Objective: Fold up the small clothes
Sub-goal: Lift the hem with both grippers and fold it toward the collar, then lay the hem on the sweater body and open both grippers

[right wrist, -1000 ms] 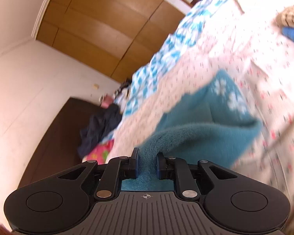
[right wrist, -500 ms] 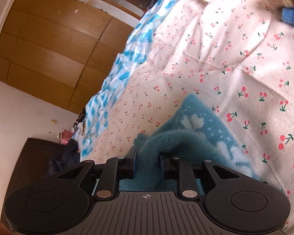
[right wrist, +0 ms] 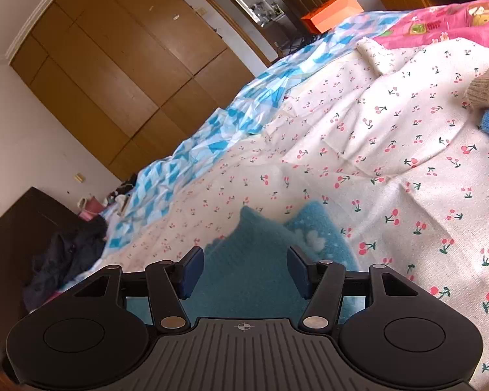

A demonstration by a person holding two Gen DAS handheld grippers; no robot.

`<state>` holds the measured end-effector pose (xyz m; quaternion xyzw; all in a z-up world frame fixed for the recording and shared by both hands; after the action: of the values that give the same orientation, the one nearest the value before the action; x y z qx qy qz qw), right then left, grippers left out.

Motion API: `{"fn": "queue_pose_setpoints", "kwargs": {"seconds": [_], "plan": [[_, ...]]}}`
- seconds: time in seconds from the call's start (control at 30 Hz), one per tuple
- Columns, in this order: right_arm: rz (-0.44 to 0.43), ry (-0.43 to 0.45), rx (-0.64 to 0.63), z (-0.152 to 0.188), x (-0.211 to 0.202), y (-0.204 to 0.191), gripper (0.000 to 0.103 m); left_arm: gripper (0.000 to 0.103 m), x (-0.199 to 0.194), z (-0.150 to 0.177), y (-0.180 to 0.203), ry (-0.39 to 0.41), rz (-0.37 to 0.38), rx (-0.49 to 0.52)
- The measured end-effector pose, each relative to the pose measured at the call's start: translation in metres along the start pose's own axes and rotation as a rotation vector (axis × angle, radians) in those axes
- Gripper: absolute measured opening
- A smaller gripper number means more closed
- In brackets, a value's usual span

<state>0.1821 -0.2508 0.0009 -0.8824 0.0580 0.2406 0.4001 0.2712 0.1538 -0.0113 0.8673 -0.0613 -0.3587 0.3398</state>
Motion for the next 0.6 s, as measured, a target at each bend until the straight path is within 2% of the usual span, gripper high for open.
{"fn": "queue_pose_setpoints", "kwargs": {"seconds": [0.07, 0.17, 0.37, 0.47, 0.6], "plan": [[0.037, -0.006, -0.02, 0.007, 0.003, 0.007, 0.057, 0.035, 0.001, -0.001, -0.006, 0.003, -0.016, -0.036], [0.048, -0.029, -0.042, 0.014, 0.009, 0.018, 0.054, 0.035, 0.0, -0.001, -0.008, 0.0, -0.003, -0.077], [0.035, -0.029, -0.08, 0.015, 0.006, 0.02, 0.052, 0.04, -0.001, -0.007, 0.0, 0.015, -0.05, -0.075], [0.019, -0.018, -0.09, 0.012, 0.001, 0.018, 0.052, 0.052, -0.002, -0.012, 0.005, 0.06, -0.103, -0.031], [0.032, 0.004, -0.128, 0.009, -0.003, 0.017, 0.054, 0.057, -0.006, -0.017, 0.017, 0.117, -0.165, 0.061]]}}
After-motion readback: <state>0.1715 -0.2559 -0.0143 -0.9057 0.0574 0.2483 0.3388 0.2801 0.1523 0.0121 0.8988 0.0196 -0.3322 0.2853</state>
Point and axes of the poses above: each gripper's, at about its wrist camera, not at the fingertips, and x roughly the way its jaws point, y to its right, z to its underside, the point moved 7 cm from there along x, roughly the way its jaws point, and after that the axes turned 7 degrees about x, right-handed, at the moved point
